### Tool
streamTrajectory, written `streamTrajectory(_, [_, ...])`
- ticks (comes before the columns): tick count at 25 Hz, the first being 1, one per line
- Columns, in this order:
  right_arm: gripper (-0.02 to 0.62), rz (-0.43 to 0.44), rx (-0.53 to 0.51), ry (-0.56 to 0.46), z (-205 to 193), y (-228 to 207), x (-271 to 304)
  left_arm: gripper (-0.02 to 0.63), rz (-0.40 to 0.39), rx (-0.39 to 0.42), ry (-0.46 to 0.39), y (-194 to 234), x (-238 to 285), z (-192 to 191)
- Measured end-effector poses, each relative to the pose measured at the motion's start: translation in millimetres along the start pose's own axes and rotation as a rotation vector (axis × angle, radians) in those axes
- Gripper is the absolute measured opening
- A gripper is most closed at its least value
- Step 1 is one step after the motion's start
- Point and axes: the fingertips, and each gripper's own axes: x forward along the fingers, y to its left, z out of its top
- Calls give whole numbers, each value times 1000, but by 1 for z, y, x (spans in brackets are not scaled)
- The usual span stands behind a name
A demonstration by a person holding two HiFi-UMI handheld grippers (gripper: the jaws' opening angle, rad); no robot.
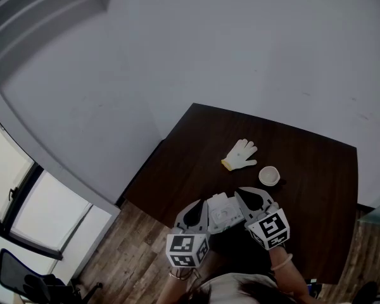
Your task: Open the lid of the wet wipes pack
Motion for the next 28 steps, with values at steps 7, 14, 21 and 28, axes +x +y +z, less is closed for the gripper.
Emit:
streamTrajectory(7, [8,-44,4,-2,6,-5,-5,18,-20,24,-11,-9,-2,6])
streamTrajectory(14, [8,-70,1,10,5,-12,-9,18,-29,16,-16,-12,0,9])
streamTrajectory(21, [8,-88,-6,23,4,-15,-9,18,-39,0,-8,-14,3,6])
streamTrajectory(28, [6,-105,-7,31,0,-21,-8,18,-47,-20,2,-15,7,3])
